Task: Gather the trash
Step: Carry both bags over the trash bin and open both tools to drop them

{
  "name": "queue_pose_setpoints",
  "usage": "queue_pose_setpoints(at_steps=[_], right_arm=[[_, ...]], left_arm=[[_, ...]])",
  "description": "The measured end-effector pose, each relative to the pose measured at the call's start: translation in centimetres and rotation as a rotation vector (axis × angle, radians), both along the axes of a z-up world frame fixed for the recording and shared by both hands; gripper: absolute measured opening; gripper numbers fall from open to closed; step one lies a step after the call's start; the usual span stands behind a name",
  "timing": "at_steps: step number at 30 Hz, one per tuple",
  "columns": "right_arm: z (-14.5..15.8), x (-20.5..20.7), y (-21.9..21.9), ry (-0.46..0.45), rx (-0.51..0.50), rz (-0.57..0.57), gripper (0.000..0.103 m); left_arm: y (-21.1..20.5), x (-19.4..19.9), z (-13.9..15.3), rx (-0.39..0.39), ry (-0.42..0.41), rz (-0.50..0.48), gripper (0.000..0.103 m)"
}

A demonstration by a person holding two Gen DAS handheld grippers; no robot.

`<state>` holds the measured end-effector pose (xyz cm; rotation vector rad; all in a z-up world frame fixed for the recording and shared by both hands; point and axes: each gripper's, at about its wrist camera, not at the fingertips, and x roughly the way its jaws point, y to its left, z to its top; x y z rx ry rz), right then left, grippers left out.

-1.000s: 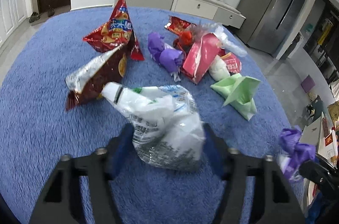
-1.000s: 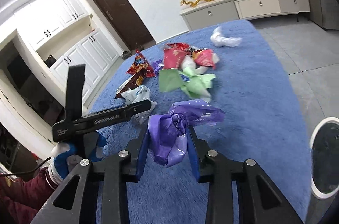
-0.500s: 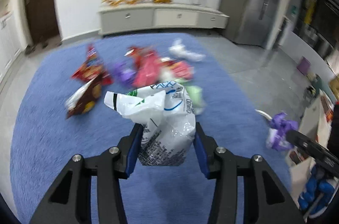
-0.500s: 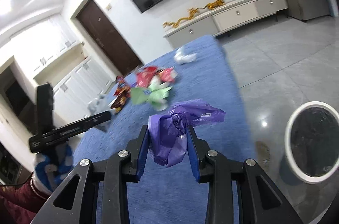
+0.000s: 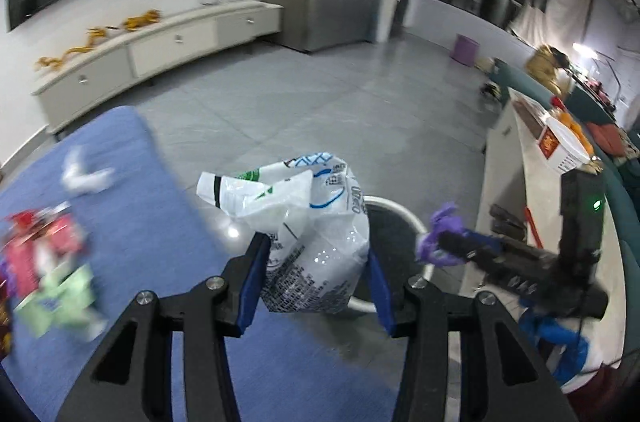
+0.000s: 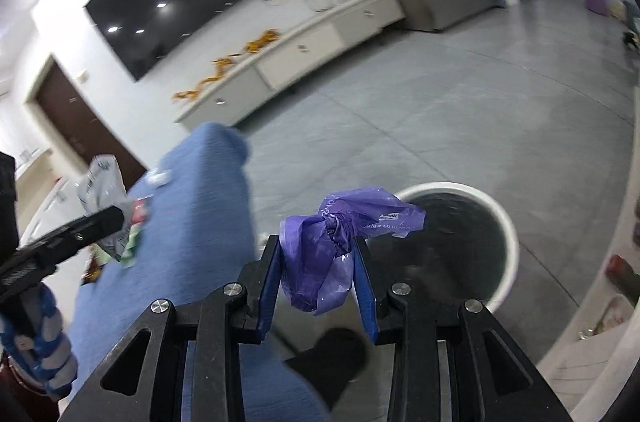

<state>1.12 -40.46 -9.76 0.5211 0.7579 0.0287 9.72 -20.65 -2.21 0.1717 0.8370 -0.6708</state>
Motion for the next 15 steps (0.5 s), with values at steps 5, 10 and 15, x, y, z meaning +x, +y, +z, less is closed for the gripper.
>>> queue_pose_setpoints(at_steps=[5, 10, 15], right_arm=[[-2.8, 1.6, -3.1, 0.073, -0.014, -0.058, 0.034], [-5.1, 2.5, -5.2, 0.124, -0.011, -0.102, 0.040], [-6.4, 3.4, -7.5, 0.143, 0.029, -0.151, 0.054]], left_arm=[[-6.6, 2.9, -1.9, 0.022, 0.039, -0.067, 0.047], [-10.7, 5.4, -4.0, -0.009, 0.126, -0.105, 0.054], [-12.6, 6.7, -5.1, -0.048, 0.197, -0.125, 0.064]])
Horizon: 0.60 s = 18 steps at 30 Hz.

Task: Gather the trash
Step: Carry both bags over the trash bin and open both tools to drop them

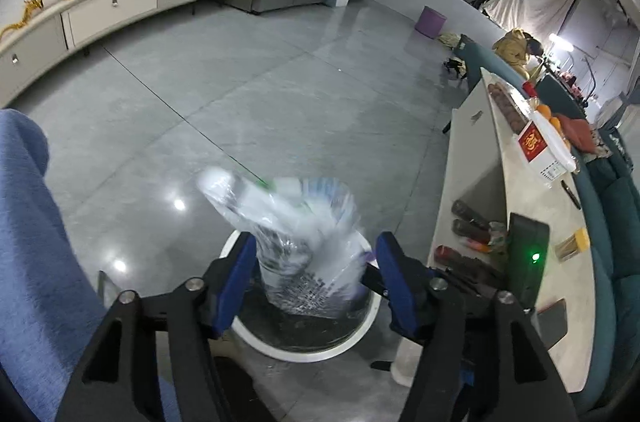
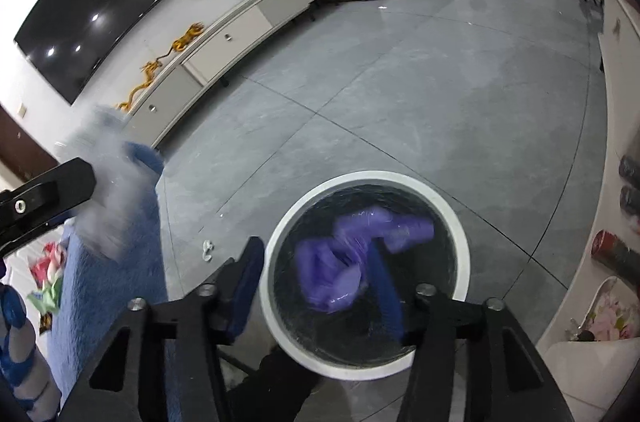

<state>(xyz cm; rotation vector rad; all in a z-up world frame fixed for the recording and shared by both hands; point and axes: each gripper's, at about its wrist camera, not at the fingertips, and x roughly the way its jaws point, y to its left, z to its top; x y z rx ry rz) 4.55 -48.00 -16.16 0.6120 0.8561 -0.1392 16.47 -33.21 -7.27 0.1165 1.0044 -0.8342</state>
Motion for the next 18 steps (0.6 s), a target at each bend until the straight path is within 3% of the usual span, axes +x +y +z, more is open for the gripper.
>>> queue_pose_setpoints(at_steps=[9, 18], right_arm=[[1.2, -0.9, 0.4, 0.027, -0.081, -0.044, 0.055], [6.1, -3.8, 3.9, -0.034, -0.253, -0.098, 0.061]], left_arm=[[0.5, -1.0, 1.0, 0.018, -0.066, 0.063, 0.065], [4.4, -5.8, 4.1, 0.078, -0.324, 0.212, 0.066]])
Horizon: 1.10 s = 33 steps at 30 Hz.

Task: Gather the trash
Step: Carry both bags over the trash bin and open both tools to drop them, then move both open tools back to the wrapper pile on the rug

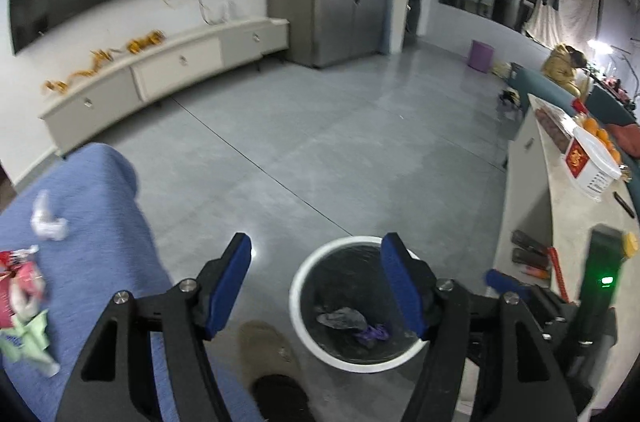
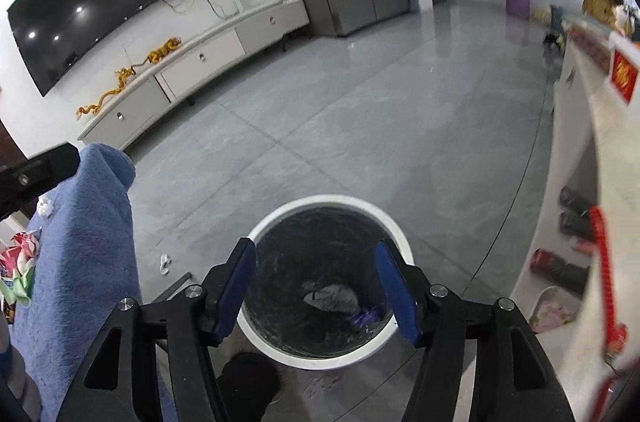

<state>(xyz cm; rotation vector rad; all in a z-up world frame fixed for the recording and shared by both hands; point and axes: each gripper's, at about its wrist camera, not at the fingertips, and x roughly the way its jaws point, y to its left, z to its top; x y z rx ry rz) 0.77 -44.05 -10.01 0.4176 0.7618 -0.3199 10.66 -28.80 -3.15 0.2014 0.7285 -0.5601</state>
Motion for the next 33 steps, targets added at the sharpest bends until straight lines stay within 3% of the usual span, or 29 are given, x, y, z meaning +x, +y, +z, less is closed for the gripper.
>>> queue_pose_setpoints(at_steps=[5, 15, 20, 23, 33], right_arm=[[2.6, -2.1, 2.6, -0.037, -0.070, 0.002, 0.064], [6.2, -3.9, 7.5, -0.089, -0.173, 0.071, 0.065], [7.3, -3.7, 9.8, -0.097, -0.208, 0.109, 0.067], [7.9, -3.3, 11.3, -0.101, -0.223, 0.139, 0.067], [8.6, -1.0, 17.1, -0.081, -0.284, 0.264, 0.068]], left_arm=[[2.6, -2.0, 1.0, 0.001, -0.057, 0.049, 0.066], [7.9, -4.1, 2.6, -0.027, -0.077, 0.102, 0.066], [10.0, -4.7, 3.0, -0.047, -0.081, 0.124, 0.069], [11.7, -4.8, 3.3, -0.064, -0.090, 0.146, 0.079], [18.6, -3.7, 3.3, -0.126, -0.068, 0.237, 0.080]])
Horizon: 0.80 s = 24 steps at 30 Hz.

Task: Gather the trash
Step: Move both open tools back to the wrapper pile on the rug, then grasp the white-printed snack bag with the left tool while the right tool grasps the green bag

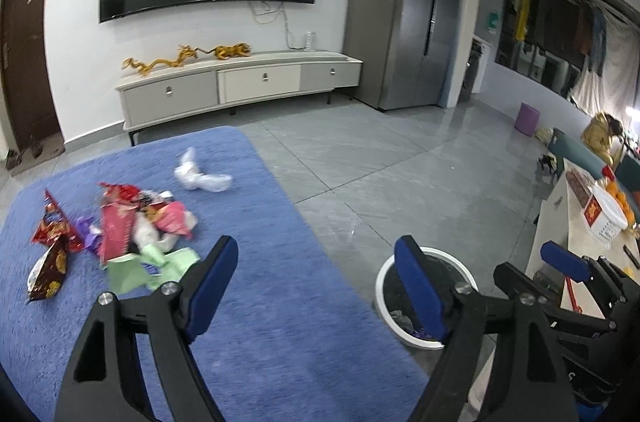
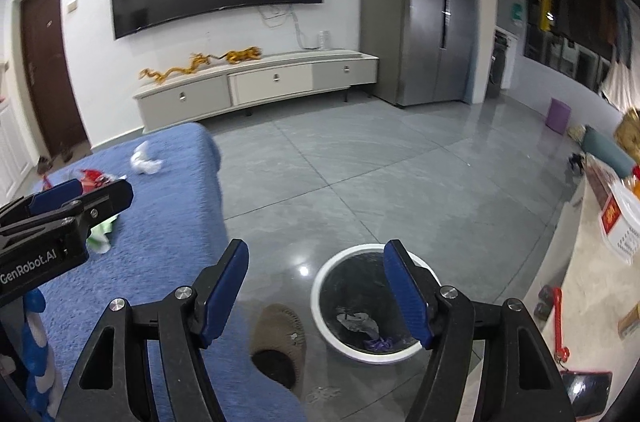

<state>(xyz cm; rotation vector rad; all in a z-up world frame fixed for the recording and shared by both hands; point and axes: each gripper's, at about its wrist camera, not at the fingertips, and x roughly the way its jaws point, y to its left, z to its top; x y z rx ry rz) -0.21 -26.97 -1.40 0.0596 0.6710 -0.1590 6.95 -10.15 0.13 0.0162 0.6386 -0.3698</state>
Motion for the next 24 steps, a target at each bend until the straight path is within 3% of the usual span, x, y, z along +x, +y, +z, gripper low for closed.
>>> queue_pose_setpoints(at_steps=[14, 24], right_arm=[[-0.3, 3.4, 7.5, 0.055, -0.055, 0.127, 0.068], [-2.2, 6.0, 12.6, 0.116, -0.011, 0.260, 0.068]], left_arm=[[10.4, 1.3, -1.3, -0.042, 0.003, 0.166, 0.080], [22.0, 3.9, -4.3, 0.006, 0.037, 0.377, 0.080]])
